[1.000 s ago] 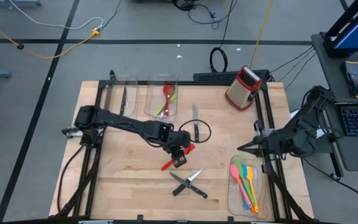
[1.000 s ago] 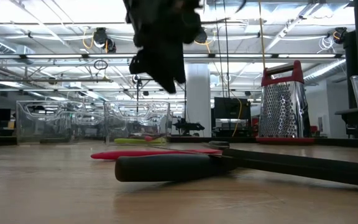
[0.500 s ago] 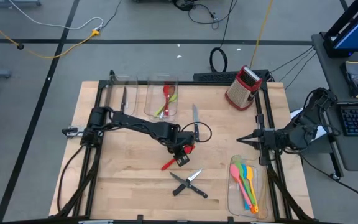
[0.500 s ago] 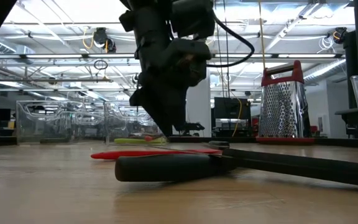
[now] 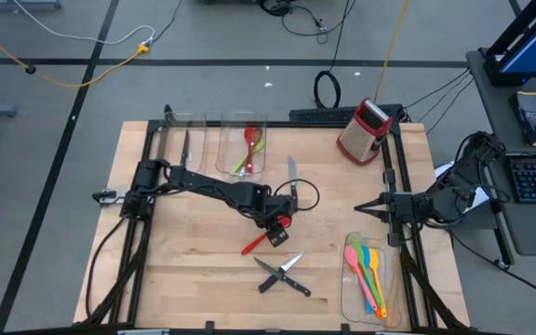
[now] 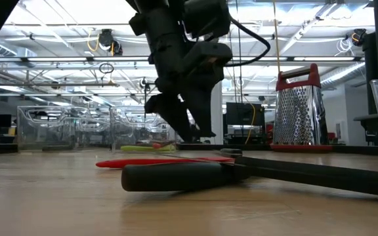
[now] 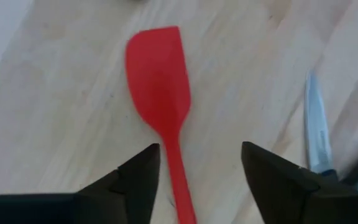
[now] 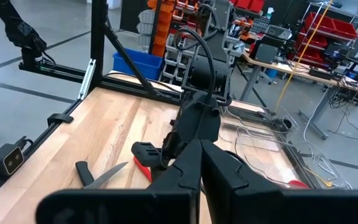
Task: Pick & Place Kitchen Items
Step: Put the red spatula into the bottom transparent bin
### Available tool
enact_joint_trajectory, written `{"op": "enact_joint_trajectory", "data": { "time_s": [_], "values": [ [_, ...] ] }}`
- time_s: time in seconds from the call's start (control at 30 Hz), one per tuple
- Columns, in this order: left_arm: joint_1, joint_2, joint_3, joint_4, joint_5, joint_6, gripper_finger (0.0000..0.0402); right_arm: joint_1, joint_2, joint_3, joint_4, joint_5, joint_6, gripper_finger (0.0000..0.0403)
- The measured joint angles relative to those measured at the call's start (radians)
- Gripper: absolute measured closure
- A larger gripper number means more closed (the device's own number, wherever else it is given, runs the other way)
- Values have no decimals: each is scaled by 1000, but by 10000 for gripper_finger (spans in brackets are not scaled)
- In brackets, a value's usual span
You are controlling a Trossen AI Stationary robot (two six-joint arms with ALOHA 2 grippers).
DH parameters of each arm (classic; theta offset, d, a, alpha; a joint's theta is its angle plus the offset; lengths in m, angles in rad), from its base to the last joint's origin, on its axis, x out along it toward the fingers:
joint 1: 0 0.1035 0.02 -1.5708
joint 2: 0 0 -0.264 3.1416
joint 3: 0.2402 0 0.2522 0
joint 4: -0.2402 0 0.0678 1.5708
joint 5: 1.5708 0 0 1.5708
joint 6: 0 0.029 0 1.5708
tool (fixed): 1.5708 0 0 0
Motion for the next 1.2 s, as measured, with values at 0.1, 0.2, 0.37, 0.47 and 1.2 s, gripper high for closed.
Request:
{"op": "enact_joint_trajectory", "data": {
  "time_s": [0.1,0.2,0.37,0.47,1.2],
  "values": [
    [-9,0,0,-5,-44,5,142,0,0,0,0,0,0,399],
    [-16,0,0,-18,-72,5,123,0,0,0,1,0,0,399],
    [-32,15,0,-16,-94,11,120,0,0,0,2,0,0,399],
    [-43,46,0,-1,-94,24,131,0,0,0,6,0,0,399],
    [-55,151,8,-26,-221,33,388,0,0,0,13,0,17,399]
  ]
}}
